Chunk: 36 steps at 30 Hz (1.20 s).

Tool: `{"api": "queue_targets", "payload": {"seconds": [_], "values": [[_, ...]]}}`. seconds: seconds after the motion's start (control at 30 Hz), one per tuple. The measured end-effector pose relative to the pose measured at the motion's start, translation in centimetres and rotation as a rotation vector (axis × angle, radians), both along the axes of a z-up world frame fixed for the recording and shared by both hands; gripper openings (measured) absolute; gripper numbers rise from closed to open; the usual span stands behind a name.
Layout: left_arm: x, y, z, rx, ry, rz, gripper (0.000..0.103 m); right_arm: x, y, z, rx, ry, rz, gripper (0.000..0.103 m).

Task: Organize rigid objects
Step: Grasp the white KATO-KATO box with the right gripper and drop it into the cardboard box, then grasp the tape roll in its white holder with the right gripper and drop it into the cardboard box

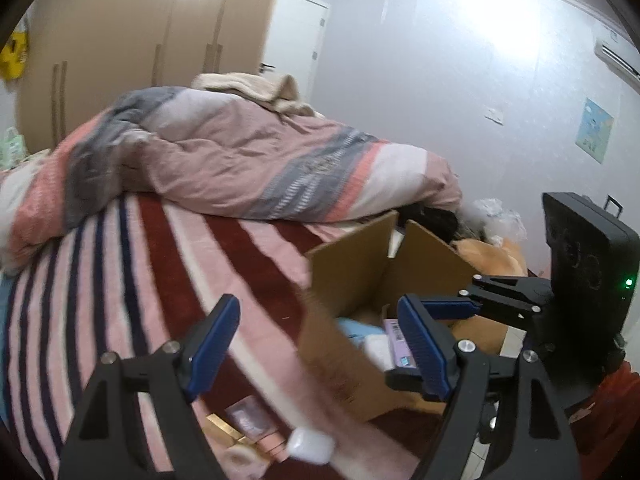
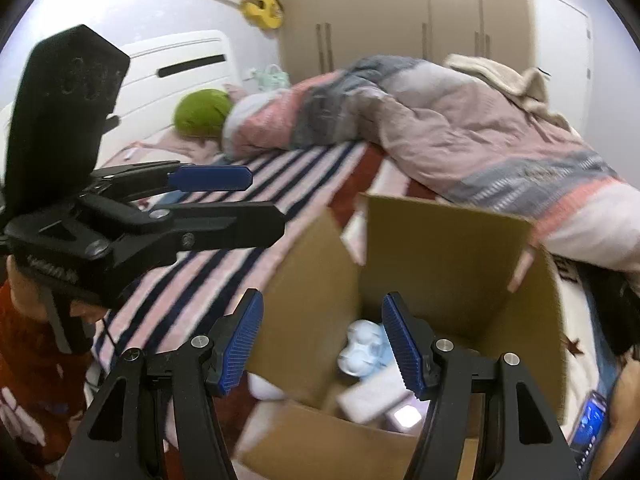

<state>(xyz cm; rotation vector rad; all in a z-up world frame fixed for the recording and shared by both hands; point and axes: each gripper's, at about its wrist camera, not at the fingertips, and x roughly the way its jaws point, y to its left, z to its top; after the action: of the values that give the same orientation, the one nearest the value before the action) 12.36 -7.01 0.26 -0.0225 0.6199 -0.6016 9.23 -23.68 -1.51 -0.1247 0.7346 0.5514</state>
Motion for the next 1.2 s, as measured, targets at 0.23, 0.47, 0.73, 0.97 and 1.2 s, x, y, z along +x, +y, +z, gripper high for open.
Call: {"api": "queue_targets", "payload": {"seconds": [0.23,0.47,0.73,0.97,1.2], "values": [[-2.2,7.1,-1.4,0.013,-0.010,0.118,0.082,-1.9,7.3,0.0,0.017,-0.004,0.176,0.058],[-3.0,12.5,-6.5,0.013,0.051,0.186,0.082,-2.5,13.9,-4.9,-0.045,0.074,0.291,0.058],[-2.9,15.6,-12.3,-0.037,0.135,0.187,0.082,-2.4,16.6,-12.1,-0.300,0.026,0.339,0.058],[-2.8,16.2,-14.7,-0.060,0.183,0.182,0.082,-2.8,17.9,-16.1,-0.528,-0.099,0.349,0.056],[-2.7,15.9,-14.9,-0.071,0.202,0.171,0.082,-3.5,18.0,-16.0,-0.578,-0.158,0.340,0.036]]}}
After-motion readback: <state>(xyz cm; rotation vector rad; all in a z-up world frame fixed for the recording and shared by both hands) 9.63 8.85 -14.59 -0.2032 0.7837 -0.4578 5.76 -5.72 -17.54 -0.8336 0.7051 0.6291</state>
